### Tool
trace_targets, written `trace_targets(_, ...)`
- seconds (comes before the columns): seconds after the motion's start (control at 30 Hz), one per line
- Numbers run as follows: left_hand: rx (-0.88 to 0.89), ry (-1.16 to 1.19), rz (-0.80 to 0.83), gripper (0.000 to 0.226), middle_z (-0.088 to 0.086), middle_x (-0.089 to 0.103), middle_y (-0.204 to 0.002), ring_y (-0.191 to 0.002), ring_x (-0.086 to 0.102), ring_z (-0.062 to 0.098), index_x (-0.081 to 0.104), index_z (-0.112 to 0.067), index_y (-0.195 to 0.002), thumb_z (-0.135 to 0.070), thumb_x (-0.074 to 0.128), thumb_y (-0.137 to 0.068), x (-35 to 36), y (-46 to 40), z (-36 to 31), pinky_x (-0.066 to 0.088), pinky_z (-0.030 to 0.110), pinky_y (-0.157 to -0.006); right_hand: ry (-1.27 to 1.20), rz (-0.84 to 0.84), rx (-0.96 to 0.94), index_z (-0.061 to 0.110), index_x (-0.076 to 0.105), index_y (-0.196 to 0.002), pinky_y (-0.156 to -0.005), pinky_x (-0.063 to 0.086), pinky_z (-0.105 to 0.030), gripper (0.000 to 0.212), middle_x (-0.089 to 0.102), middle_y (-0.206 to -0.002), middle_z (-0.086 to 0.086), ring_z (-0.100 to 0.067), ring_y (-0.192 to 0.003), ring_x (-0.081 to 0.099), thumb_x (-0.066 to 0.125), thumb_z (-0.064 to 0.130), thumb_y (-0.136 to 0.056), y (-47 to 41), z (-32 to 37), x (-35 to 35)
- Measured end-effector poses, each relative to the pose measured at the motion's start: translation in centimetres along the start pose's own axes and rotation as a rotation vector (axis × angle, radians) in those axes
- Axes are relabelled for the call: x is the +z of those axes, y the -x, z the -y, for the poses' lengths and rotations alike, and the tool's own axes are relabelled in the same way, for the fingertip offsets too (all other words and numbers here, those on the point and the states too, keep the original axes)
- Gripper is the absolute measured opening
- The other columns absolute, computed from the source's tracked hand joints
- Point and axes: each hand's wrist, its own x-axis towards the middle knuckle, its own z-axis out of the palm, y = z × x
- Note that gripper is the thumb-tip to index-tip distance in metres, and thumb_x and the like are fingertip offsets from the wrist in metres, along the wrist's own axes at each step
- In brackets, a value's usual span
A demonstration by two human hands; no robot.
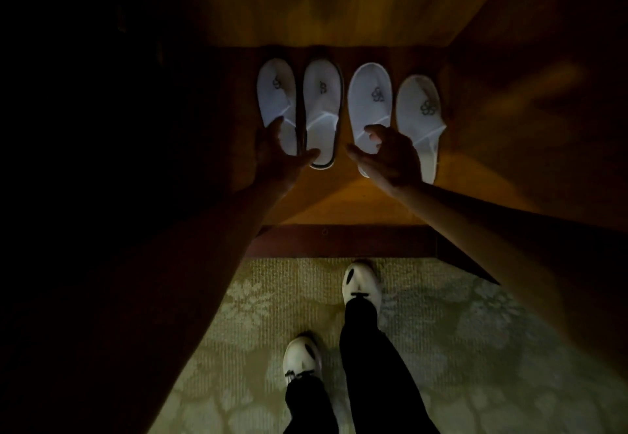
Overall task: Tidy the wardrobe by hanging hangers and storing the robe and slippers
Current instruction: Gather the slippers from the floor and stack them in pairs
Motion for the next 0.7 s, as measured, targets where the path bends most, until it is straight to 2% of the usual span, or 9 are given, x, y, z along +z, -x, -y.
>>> trace_targets(0.07, 0.052, 0.03, 0.098, 0.095, 0.014, 0.042, -0.146, -0.135, 0.042, 0.028, 0.037, -0.009, -0.15, -0.03, 0.089, -0.073, -2.0, 3.9, -3.0, 0.041, 0.043, -0.109, 0.078, 0.037, -0.043, 0.019, 0.044, -0.147, -0.105, 0.045, -0.043, 0.079, 0.053, -0.144, -0.005, -0.025, -0.132, 0.05, 0.055, 0.068, -0.088, 2.5, 0.6, -2.1)
trace_targets(0.2, 0.108, -0.037, 0.203, 0.094, 0.011, 0.04, -0.148, -0.138, 0.04, 0.026, 0.035, -0.015, -0.151, -0.034, 0.086, -0.075, -5.8, 10.9, -6.4, 0.038, 0.045, -0.111, 0.149, 0.035, -0.055, 0.017, 0.04, -0.151, -0.105, 0.042, -0.041, 0.081, 0.046, -0.15, -0.007, -0.029, -0.135, 0.046, 0.057, 0.066, -0.088, 9.2, 1.7, -7.0)
trace_targets(0.3, 0.188, -0.106, 0.181, 0.09, 0.009, 0.046, -0.145, -0.135, 0.043, 0.024, 0.04, -0.015, -0.148, -0.038, 0.086, -0.074, -9.5, 15.8, -8.7, 0.037, 0.033, -0.11, 0.151, 0.023, -0.072, 0.016, 0.039, -0.15, -0.103, 0.045, -0.041, 0.08, 0.047, -0.149, -0.008, -0.028, -0.133, 0.048, 0.058, 0.064, -0.089, 14.3, 3.5, -10.5)
trace_targets(0.4, 0.262, -0.071, 0.157, 0.086, 0.008, 0.057, -0.133, -0.121, 0.056, 0.022, 0.048, -0.014, -0.142, -0.038, 0.088, -0.07, -13.5, 20.0, -11.2, 0.048, 0.033, -0.098, 0.152, -0.038, -0.102, 0.014, 0.041, -0.148, -0.102, 0.046, -0.042, 0.075, 0.052, -0.143, -0.011, -0.031, -0.131, 0.049, 0.06, 0.057, -0.09, 19.6, 6.0, -14.6)
trace_targets(0.53, 0.292, 0.033, 0.173, 0.084, -0.002, 0.067, -0.111, -0.1, 0.068, 0.014, 0.063, -0.017, -0.124, -0.063, 0.077, -0.055, -17.8, 25.2, -14.6, 0.058, 0.037, -0.088, 0.147, -0.134, -0.156, 0.013, 0.053, -0.139, -0.096, 0.047, -0.038, 0.065, 0.062, -0.133, -0.008, -0.027, -0.124, 0.056, 0.061, 0.054, -0.09, 25.9, 9.1, -19.8)
trace_targets(0.6, 0.309, 0.079, 0.193, 0.071, -0.009, 0.066, -0.099, -0.089, 0.069, 0.011, 0.066, -0.019, -0.113, -0.062, 0.078, -0.058, -20.0, 27.8, -16.2, 0.06, 0.04, -0.084, 0.114, -0.167, -0.197, 0.013, 0.061, -0.13, -0.091, 0.05, -0.036, 0.058, 0.067, -0.126, -0.005, -0.024, -0.118, 0.061, 0.062, 0.055, -0.089, 29.0, 10.9, -22.2)
trace_targets(0.63, 0.321, 0.07, 0.196, 0.061, -0.01, 0.068, -0.096, -0.086, 0.069, 0.007, 0.067, -0.019, -0.11, -0.056, 0.082, -0.063, -21.4, 29.3, -17.2, 0.061, 0.037, -0.082, 0.095, -0.173, -0.208, 0.013, 0.064, -0.126, -0.089, 0.052, -0.035, 0.057, 0.068, -0.123, -0.004, -0.023, -0.114, 0.063, 0.062, 0.056, -0.089, 30.5, 11.7, -23.2)
trace_targets(0.7, 0.34, 0.016, 0.187, 0.043, -0.009, 0.073, -0.094, -0.08, 0.069, -0.002, 0.072, -0.015, -0.107, -0.042, 0.084, -0.075, -24.4, 32.4, -19.3, 0.057, 0.016, -0.075, 0.045, -0.148, -0.226, 0.015, 0.067, -0.119, -0.087, 0.055, -0.035, 0.053, 0.071, -0.118, -0.001, -0.02, -0.108, 0.066, 0.062, 0.058, -0.089, 33.5, 13.3, -25.3)
